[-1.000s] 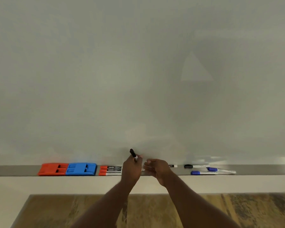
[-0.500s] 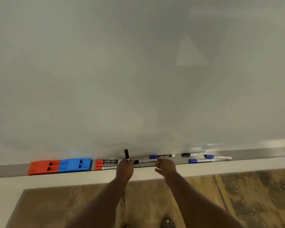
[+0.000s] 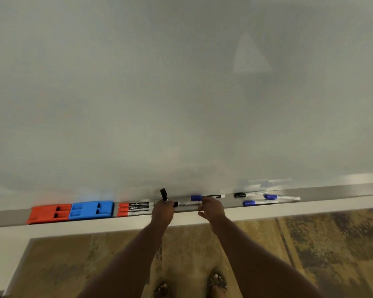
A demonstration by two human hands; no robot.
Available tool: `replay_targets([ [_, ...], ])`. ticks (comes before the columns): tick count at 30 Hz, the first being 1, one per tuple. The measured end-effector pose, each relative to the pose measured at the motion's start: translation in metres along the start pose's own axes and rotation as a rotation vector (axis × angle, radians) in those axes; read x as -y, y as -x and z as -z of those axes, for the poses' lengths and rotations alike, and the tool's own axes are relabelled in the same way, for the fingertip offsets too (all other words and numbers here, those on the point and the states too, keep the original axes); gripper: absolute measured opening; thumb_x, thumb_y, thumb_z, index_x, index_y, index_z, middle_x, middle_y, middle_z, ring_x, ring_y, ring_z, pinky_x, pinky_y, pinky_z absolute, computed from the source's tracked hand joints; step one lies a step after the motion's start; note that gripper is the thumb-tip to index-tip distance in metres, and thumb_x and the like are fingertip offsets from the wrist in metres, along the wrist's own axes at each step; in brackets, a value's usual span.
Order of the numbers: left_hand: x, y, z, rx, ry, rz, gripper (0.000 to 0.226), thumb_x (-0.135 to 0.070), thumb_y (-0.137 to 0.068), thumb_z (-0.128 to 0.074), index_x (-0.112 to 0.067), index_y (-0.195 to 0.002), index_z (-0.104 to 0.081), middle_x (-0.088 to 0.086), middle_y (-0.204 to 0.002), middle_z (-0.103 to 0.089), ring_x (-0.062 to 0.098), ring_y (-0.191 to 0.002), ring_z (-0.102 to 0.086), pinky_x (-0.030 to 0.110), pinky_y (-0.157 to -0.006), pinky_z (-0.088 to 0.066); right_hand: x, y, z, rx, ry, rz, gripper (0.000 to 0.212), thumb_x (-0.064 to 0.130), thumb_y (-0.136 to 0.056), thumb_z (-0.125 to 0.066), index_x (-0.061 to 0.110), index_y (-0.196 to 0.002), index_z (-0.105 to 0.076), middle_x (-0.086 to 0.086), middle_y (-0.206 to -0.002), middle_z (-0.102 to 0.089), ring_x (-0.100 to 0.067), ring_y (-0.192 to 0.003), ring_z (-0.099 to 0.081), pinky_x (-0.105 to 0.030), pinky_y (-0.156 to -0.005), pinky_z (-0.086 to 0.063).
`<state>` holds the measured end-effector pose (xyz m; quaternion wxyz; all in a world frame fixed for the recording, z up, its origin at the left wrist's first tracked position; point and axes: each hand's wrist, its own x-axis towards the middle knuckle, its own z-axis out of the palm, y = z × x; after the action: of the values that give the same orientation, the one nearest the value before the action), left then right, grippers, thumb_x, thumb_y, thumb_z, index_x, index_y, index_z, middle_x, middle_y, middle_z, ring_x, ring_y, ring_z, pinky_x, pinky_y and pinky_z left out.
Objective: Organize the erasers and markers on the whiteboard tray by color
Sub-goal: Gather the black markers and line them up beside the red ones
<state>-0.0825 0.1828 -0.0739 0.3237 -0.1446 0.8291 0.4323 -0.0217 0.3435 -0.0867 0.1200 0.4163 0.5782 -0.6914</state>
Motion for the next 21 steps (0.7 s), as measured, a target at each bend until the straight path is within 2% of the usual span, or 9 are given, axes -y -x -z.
replay_targets([
  [2,0.000,-0.002,-0.002,0.001,0.027,0.004,0.037,-0.023,-0.098,-0.047,0.008,-0.114,-0.062,0.029,-0.115,-0.065,0.041,-0.109,-0.063,0.036,-0.076,-0.049,-0.002,-0.001,0.003,-0.080,0.070,0.000,0.037,-0.016,-0.091,-0.050,-0.013,-0.127,-0.056,-0.029,-0.108,-0.065,-0.038,-0.099,-0.069,-0.044,-0.093,-0.058],
  [3,-0.001,-0.002,-0.003,0.004,0.051,0.008,0.035,-0.022,-0.097,-0.047,0.008,-0.109,-0.064,0.029,-0.111,-0.066,0.041,-0.106,-0.064,0.034,-0.074,-0.048,0.000,0.001,0.005,-0.088,0.071,0.003,0.034,-0.014,-0.092,-0.050,-0.012,-0.125,-0.057,-0.030,-0.110,-0.065,-0.042,-0.102,-0.066,-0.043,-0.093,-0.058],
  [5,-0.003,0.002,-0.004,0.002,0.101,0.015,0.031,-0.019,-0.095,-0.048,0.006,-0.089,-0.065,0.027,-0.087,-0.067,0.037,-0.085,-0.065,0.033,-0.072,-0.046,0.001,0.005,0.010,-0.063,0.002,0.020,0.029,-0.013,-0.097,-0.038,-0.017,-0.120,-0.056,-0.028,-0.093,-0.063,-0.038,-0.080,-0.067,-0.031,-0.070,-0.060],
  [7,-0.004,0.006,-0.007,-0.008,0.182,0.027,0.033,-0.016,-0.092,-0.050,0.003,-0.067,-0.059,0.017,-0.060,-0.059,0.025,-0.061,-0.053,0.034,-0.070,-0.042,0.003,0.007,0.016,-0.081,-0.082,-0.002,0.029,-0.015,-0.097,-0.034,-0.018,-0.111,-0.060,-0.018,-0.080,-0.059,-0.024,-0.057,-0.066,-0.023,-0.053,-0.057],
  [9,-0.006,0.010,-0.012,-0.019,0.254,0.018,0.035,-0.016,-0.091,-0.051,-0.003,-0.058,-0.054,0.015,-0.052,-0.056,0.022,-0.057,-0.047,0.034,-0.069,-0.039,0.000,0.007,0.022,-0.078,-0.195,-0.051,0.027,-0.015,-0.095,-0.042,-0.016,-0.115,-0.061,-0.016,-0.080,-0.062,-0.021,-0.063,-0.067,-0.023,-0.060,-0.060],
  [12,-0.011,0.018,-0.017,-0.013,0.339,0.024,0.034,-0.022,-0.092,-0.054,-0.003,-0.065,-0.064,0.011,-0.057,-0.061,0.028,-0.069,-0.057,0.037,-0.071,-0.046,-0.001,0.012,0.030,-0.126,-0.291,-0.048,0.026,-0.011,-0.090,-0.052,-0.009,-0.113,-0.063,-0.015,-0.095,-0.063,-0.028,-0.090,-0.065,-0.040,-0.089,-0.060],
  [15,-0.017,0.025,-0.023,0.000,0.387,-0.022,0.029,-0.024,-0.093,-0.058,-0.007,-0.072,-0.067,0.014,-0.070,-0.067,0.036,-0.086,-0.066,0.048,-0.089,-0.056,0.001,0.017,0.036,-0.120,-0.446,-0.067,0.020,-0.011,-0.091,-0.051,-0.008,-0.107,-0.063,-0.018,-0.096,-0.062,-0.028,-0.086,-0.064,-0.039,-0.086,-0.059],
  [18,-0.028,0.039,-0.030,0.094,0.487,-0.067,0.017,-0.020,-0.092,-0.063,-0.010,-0.080,-0.070,0.018,-0.089,-0.071,0.032,-0.088,-0.070,0.048,-0.084,-0.060,0.004,0.026,0.038,-0.052,-0.531,-0.040,0.018,-0.008,-0.094,-0.053,-0.008,-0.103,-0.068,-0.021,-0.091,-0.066,-0.028,-0.081,-0.065,-0.037,-0.079,-0.059],
  [21,-0.035,0.050,-0.040,0.148,0.471,-0.147,0.012,-0.019,-0.092,-0.062,-0.015,-0.085,-0.070,0.012,-0.089,-0.076,0.028,-0.086,-0.075,0.037,-0.075,-0.062,0.009,0.036,0.039,0.009,-0.483,-0.002,0.020,-0.002,-0.094,-0.056,-0.001,-0.108,-0.071,-0.021,-0.101,-0.072,-0.031,-0.097,-0.068,-0.038,-0.083,-0.057],
])
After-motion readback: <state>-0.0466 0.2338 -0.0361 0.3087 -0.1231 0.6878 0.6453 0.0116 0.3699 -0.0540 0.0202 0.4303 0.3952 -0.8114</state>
